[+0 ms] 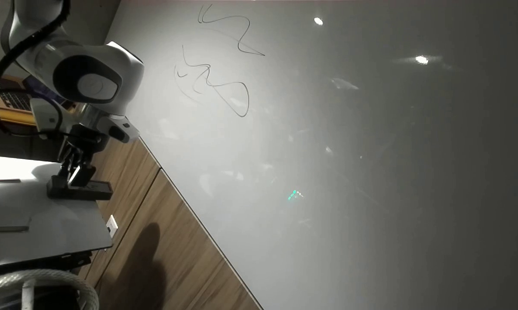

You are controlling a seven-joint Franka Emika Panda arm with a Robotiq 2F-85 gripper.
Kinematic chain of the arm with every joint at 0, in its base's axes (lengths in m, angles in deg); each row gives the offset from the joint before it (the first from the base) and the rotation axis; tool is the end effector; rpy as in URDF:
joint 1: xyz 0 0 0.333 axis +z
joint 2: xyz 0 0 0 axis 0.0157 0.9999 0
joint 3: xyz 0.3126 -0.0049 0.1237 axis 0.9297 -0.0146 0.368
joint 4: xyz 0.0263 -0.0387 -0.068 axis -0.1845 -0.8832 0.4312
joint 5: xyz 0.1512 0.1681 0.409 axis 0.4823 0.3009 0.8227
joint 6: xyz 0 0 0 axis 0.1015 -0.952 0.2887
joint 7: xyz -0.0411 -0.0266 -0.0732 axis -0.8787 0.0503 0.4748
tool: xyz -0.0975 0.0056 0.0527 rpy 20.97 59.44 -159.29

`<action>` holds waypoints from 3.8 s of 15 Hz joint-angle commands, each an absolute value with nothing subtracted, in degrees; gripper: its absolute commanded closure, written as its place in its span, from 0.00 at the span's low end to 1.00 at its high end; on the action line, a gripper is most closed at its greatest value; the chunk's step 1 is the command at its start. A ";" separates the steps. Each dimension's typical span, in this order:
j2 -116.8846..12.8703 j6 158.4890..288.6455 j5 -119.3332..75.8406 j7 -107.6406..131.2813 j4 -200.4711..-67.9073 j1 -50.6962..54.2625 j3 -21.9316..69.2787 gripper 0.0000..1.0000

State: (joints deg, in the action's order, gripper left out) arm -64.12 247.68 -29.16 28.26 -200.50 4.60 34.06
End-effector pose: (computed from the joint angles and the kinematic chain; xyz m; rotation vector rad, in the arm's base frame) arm 0.3911 0.0791 0.1286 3.0712 -0.0300 -0.0901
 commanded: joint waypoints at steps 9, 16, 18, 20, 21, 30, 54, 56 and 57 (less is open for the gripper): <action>-65.23 246.82 -28.75 28.17 -200.29 7.58 33.17 0.13; -66.04 246.31 -29.52 28.54 -200.28 7.89 33.14 0.26; -66.61 245.40 -30.17 28.83 -199.84 7.91 33.02 0.08; -67.15 244.82 -30.36 28.90 -199.46 7.86 33.09 0.00; -67.24 244.71 -30.42 28.94 -199.25 7.80 33.16 0.00; -64.26 245.87 -30.39 29.07 -198.77 7.63 33.07 0.01; -84.12 230.35 -30.77 29.57 -190.08 12.70 44.41 0.69; -85.13 227.60 -32.12 29.67 -185.50 12.58 46.96 0.69; -85.16 226.56 -33.21 29.78 -182.99 12.26 48.03 0.69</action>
